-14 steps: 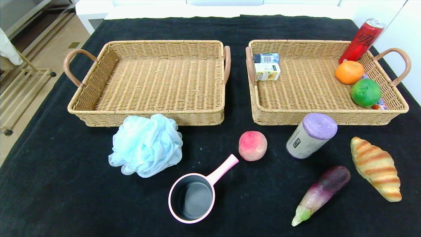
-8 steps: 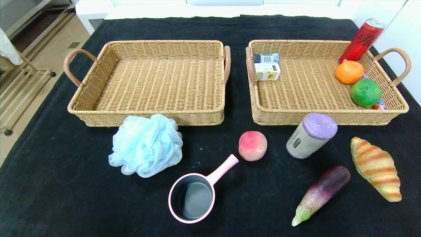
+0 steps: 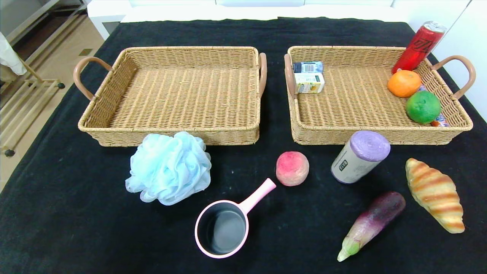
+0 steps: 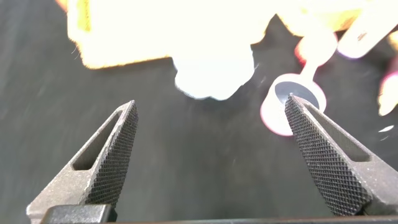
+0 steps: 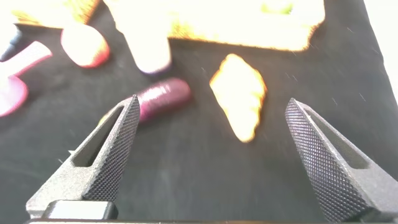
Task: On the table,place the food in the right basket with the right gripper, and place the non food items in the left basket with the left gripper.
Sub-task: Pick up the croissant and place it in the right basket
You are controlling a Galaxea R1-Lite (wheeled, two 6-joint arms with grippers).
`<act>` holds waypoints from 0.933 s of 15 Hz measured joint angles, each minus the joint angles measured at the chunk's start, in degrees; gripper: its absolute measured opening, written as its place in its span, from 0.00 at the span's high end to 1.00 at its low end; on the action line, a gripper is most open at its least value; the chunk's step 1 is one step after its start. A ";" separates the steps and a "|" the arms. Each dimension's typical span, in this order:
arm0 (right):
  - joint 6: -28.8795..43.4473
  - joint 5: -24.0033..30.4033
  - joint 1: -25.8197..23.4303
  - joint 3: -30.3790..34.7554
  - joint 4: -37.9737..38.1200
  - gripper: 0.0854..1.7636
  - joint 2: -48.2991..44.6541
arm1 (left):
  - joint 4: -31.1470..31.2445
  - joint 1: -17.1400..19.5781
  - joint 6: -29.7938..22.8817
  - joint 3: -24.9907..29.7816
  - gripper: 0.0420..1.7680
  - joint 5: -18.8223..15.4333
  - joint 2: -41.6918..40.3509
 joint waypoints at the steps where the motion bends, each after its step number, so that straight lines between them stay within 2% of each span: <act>1: -0.06 1.49 -0.09 -1.18 -2.38 0.03 3.04 | -0.93 -1.24 0.17 -1.91 0.03 -0.29 3.30; 3: -0.09 4.02 -0.09 -2.60 -6.67 0.03 8.74 | -1.67 -3.45 0.34 -5.94 0.03 -2.65 9.58; 6: -0.37 5.83 0.35 -3.75 -11.93 0.03 17.55 | -1.93 -6.27 0.62 -11.23 0.03 -7.98 18.54; 9: -0.48 4.96 5.63 -5.92 -13.75 0.03 25.10 | -2.28 -11.47 1.04 -16.32 0.03 -9.23 27.01; 12: -0.41 -3.94 14.65 -8.57 -14.03 0.03 31.12 | -2.41 -14.90 3.02 -20.91 0.03 -9.39 35.02; 14: -0.30 -12.42 21.10 -9.92 -14.09 0.03 34.17 | -2.41 -16.93 3.66 -22.55 0.03 -9.39 38.42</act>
